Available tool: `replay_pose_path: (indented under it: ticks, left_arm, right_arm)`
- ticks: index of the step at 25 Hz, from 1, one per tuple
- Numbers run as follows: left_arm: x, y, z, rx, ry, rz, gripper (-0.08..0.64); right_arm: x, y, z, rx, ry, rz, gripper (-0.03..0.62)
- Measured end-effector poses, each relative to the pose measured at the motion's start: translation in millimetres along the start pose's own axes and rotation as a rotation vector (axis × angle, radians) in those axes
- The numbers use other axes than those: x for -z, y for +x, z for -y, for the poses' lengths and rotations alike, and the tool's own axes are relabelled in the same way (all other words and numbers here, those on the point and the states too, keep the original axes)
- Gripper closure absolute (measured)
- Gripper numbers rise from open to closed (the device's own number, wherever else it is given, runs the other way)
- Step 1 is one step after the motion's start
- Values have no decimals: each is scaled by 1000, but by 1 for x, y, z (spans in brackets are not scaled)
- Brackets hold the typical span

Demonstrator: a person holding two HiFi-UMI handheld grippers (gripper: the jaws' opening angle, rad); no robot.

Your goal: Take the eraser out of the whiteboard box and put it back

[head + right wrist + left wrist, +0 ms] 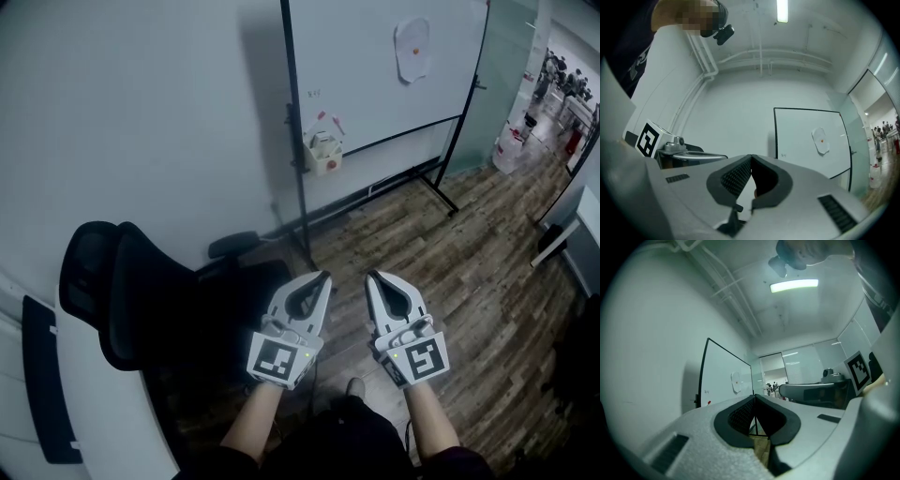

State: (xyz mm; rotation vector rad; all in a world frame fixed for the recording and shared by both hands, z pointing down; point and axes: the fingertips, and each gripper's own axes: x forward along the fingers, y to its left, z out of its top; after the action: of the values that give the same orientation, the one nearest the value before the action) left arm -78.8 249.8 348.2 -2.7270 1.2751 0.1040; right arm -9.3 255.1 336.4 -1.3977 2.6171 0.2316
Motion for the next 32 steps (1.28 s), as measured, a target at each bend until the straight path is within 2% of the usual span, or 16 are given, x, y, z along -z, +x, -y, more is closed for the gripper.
replay_pose_path:
  ticks: [8,20,26,32]
  left_arm:
    - [18,55,-5,-4,12,-14,554]
    - [27,152,-12,-74,46,-24,554]
    - [35,178,-30,-89,52,-53,554]
    - [49,208,-55,-81,49,-55,554]
  right_arm:
    - [17,19,51,-9,15,4,589]
    - [29,45,144,-77,56,23,589]
    - [37,69,164,-91,99,26,589]
    - [56,101,182,-90,102,-2,589]
